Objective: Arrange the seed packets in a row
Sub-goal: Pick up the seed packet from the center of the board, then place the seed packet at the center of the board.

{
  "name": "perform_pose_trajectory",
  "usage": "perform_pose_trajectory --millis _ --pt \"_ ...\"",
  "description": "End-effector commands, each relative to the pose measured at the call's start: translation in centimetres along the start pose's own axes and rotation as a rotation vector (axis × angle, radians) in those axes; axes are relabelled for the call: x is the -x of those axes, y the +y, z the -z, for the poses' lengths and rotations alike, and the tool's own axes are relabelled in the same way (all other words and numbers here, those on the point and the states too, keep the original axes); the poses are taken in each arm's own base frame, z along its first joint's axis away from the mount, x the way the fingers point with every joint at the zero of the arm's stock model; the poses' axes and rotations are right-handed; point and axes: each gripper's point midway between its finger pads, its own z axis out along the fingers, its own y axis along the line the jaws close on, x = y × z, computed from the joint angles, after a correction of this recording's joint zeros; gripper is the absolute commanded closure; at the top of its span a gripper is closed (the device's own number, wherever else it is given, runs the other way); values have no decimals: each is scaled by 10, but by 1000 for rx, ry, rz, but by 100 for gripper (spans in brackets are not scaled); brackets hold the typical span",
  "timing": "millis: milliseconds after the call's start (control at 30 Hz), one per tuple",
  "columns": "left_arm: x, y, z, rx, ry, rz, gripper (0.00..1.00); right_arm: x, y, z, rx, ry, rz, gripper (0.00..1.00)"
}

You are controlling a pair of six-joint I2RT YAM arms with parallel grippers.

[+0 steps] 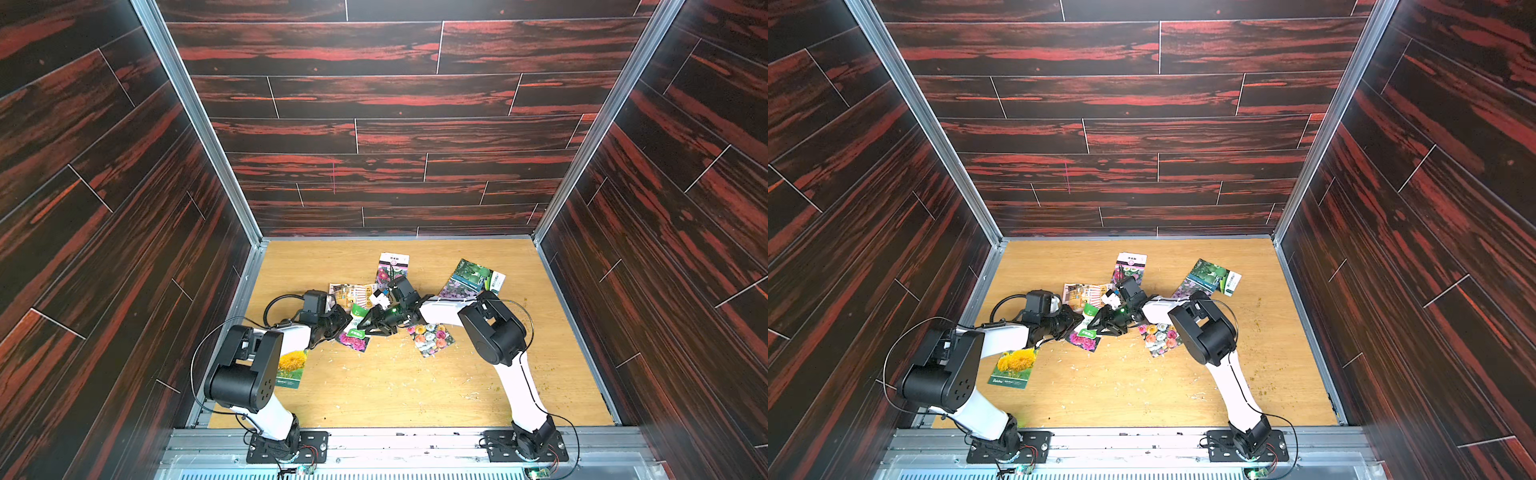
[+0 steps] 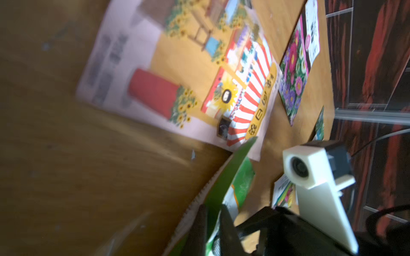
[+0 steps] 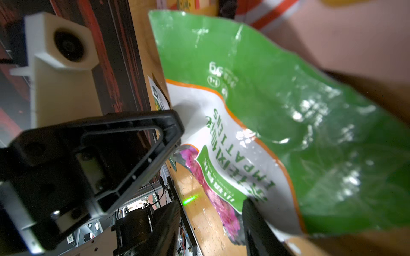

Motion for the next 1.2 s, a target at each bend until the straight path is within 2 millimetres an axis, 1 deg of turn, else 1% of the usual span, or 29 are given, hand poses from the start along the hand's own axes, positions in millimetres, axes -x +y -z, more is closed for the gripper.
perform_pose_trajectory --millis 0,133,200,267,367,467,533,600,667,733,767,933,1000,1100,1167 --pt "-8 -3 -2 -13 48 -12 100 -1 -17 4 -54 -22 -43 51" --pt "-8 -6 4 -2 47 -30 100 0 -18 6 -54 -25 -47 51" --pt "-7 -3 9 24 36 -43 100 1 -19 9 -55 -30 -48 51" --pt "-5 -4 16 39 21 -55 100 2 -15 16 -53 -41 -38 52" --pt "0 -16 29 29 -6 -80 100 7 -10 39 -83 -93 -3 52" --pt "3 -37 43 -9 -15 -126 100 10 -5 66 -115 -138 38 51" --pt "4 -49 49 -36 -11 -150 100 10 -3 79 -122 -147 57 51" --pt "5 -54 53 -44 -9 -160 100 9 -4 91 -134 -154 70 50" --pt "4 -54 53 -40 -3 -163 100 9 -5 100 -132 -160 71 50" --pt "1 -54 50 -60 8 -154 100 6 -2 102 -85 -145 71 49" --pt "0 -58 50 -90 12 -152 100 5 -1 102 -58 -137 71 49" --pt "-3 -95 55 -283 38 -149 100 1 22 97 134 -97 87 45" --pt "-4 -108 59 -342 50 -155 100 1 29 97 177 -93 93 43" --pt "-5 -125 65 -431 67 -151 100 2 38 100 237 -85 97 42" --pt "-6 -132 67 -474 77 -140 100 3 44 105 290 -88 96 41"
